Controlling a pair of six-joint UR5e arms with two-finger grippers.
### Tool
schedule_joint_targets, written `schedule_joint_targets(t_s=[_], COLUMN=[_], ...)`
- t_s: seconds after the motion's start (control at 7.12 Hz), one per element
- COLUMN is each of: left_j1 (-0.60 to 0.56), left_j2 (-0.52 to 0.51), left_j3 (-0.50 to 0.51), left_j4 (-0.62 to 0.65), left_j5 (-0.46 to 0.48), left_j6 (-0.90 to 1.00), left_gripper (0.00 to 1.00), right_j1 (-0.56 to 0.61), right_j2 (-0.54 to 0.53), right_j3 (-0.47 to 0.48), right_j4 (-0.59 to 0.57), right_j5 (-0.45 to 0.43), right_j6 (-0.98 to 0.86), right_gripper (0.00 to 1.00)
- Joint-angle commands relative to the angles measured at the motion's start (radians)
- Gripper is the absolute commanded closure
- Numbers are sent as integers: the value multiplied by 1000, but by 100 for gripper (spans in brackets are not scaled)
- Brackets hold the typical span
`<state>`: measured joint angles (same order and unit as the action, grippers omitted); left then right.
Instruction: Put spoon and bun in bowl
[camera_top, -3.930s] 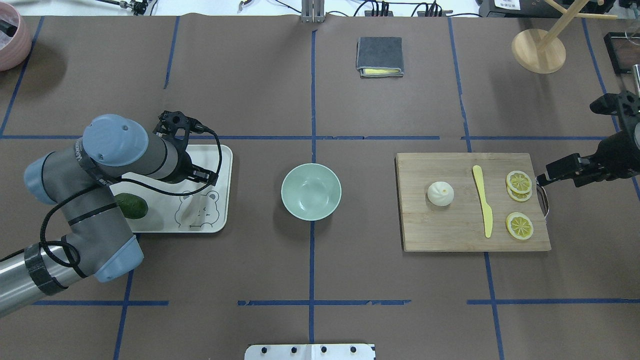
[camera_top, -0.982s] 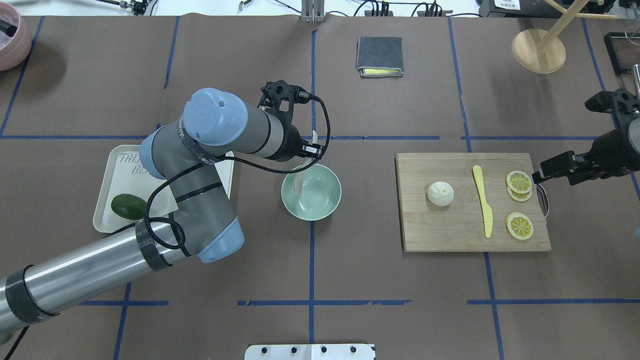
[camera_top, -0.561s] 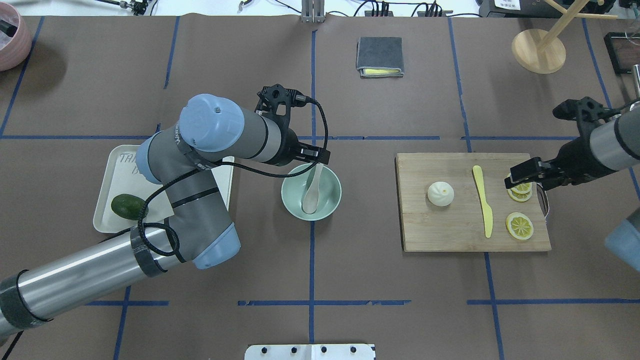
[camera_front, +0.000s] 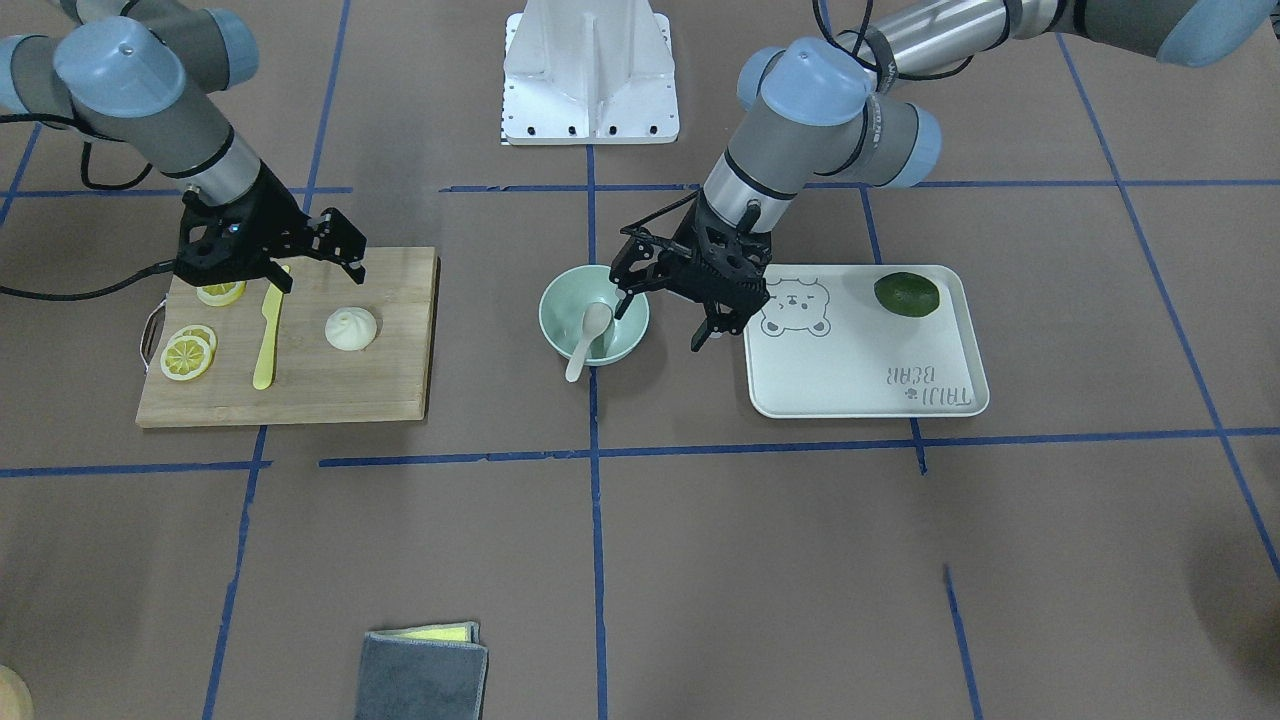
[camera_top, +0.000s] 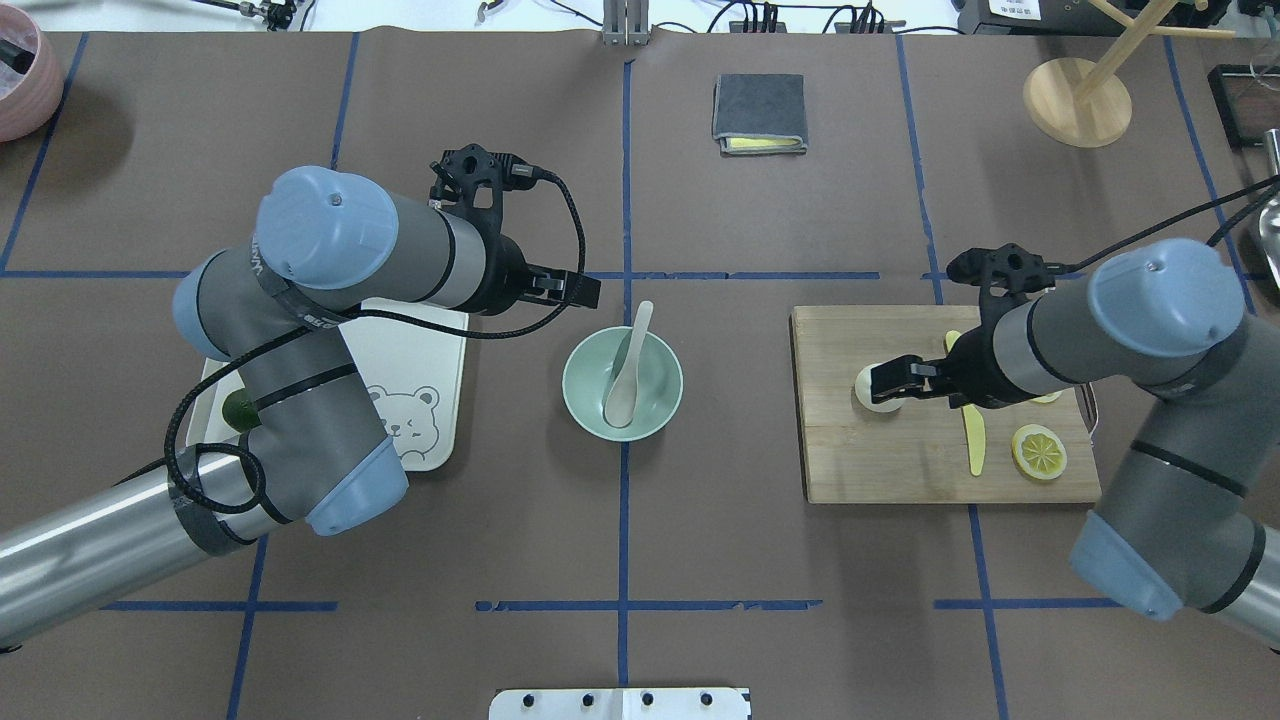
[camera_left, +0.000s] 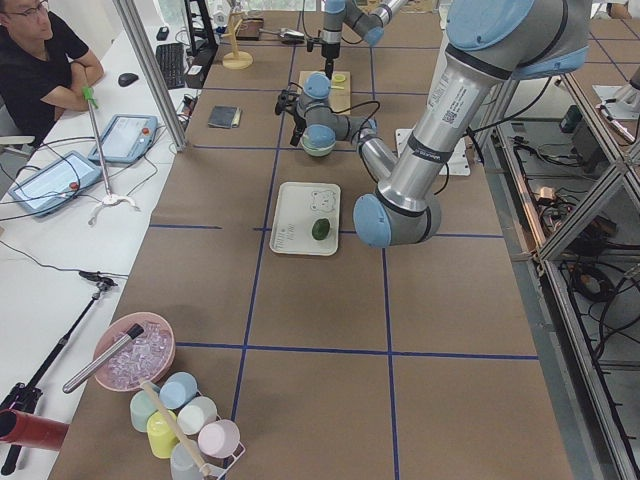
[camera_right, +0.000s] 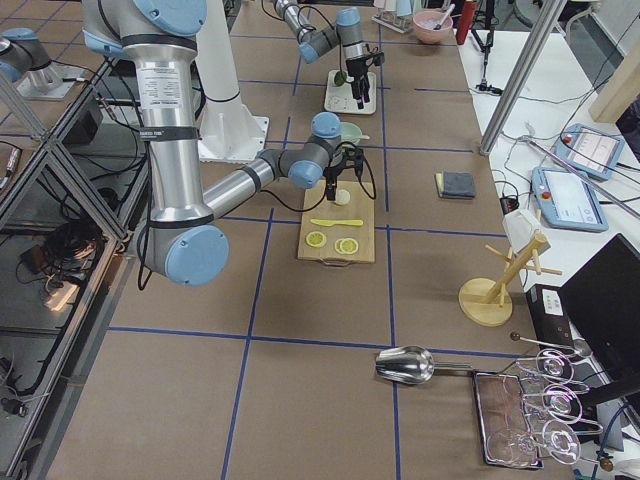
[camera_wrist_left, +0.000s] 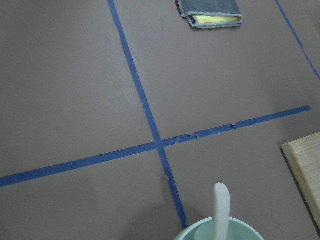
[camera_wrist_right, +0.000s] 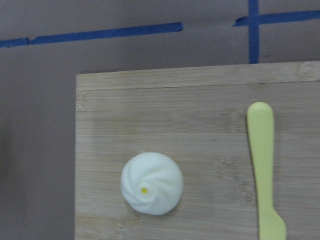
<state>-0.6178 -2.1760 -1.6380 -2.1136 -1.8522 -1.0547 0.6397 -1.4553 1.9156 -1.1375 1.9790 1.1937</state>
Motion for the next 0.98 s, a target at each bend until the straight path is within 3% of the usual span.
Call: schedule_joint_targets(t_s=[0.0, 0.14, 0.56, 0.7, 0.84], left_j1=[-6, -6, -6, -6, -6], left_j2=[4, 4, 4, 4, 5], left_j3=[-17, -17, -17, -17, -17], left_j4=[27, 27, 27, 27, 27], left_j5=[1, 1, 2, 2, 2], left_j6=[-1, -1, -1, -1, -1], left_gripper=[1, 1, 1, 1, 1], right_j1=[-38, -60, -68, -68, -65], right_j2=[20, 26, 67, 67, 66], right_j3=[-23, -36, -66, -66, -64], right_j4=[-7, -27, -62, -62, -62], right_j5=[-81, -148, -202, -213, -213], right_j6=[17, 15, 12, 10, 10], right_gripper=[0, 0, 10, 16, 33])
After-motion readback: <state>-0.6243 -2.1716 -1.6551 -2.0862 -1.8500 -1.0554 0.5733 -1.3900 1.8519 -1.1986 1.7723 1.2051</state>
